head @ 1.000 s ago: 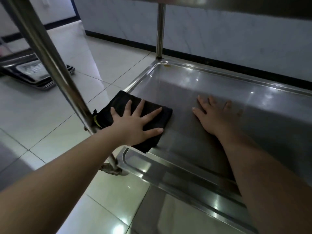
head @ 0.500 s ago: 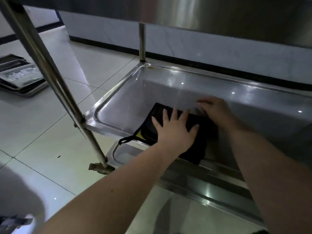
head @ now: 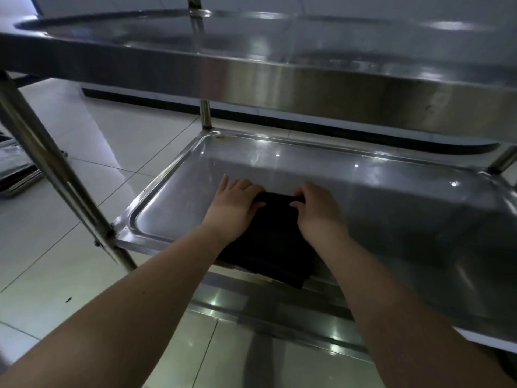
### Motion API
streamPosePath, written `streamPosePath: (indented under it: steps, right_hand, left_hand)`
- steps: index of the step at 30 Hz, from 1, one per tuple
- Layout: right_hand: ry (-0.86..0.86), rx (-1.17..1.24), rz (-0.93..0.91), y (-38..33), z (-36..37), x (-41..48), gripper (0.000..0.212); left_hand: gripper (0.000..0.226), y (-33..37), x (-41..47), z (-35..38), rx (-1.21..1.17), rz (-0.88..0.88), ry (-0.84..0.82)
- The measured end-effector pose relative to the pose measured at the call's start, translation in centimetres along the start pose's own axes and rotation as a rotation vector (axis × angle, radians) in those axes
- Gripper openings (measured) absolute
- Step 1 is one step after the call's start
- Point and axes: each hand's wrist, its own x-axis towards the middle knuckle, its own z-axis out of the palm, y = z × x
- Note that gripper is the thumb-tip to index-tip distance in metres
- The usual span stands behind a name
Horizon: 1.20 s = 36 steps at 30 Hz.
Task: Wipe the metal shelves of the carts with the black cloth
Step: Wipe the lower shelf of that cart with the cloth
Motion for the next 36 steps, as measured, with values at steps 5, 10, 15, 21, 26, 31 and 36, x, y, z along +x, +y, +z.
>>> streamPosePath:
  steps: [5,10,15,21,26,31,36]
  right_hand:
    - [0.304,0.032,-0.301,2.6,-3.8,-3.7,0.01]
    - [0.434,0.04,-0.321,6.1,-7.6,-8.5,0.019]
    - [0.572,-0.038,-0.294,9.7,-12.7,-13.3,0.014]
    - [0.599,-0.167,-0.316,12.8,-17.3,-19.5,0.014]
    - [0.634,-0.176,-0.26,15.4,-17.5,-24.2,0.014]
    - [0.433,-0.156,-0.228,19.6,-12.5,-28.2,0.02]
    - [0.304,-0.065,-0.183,25.9,-2.8,-31.3,0.02]
  left_hand:
    - [0.024,4.4,-0.2,-2.6,0.053,0.174,0.317]
    - [0.024,10.7,-1.3,-3.9,-0.05,0.291,0.349]
    - [0.021,17.0,-1.2,-3.7,-0.18,0.431,0.396]
    - [0.02,23.1,-2.7,-2.8,-0.319,0.564,0.427]
    - [0.023,26.5,-5.1,-1.5,-0.438,0.651,0.361]
    - [0.023,26.6,-10.1,4.9,-0.565,0.57,0.024]
    - [0.031,25.4,-15.4,14.3,-0.556,0.351,-0.364]
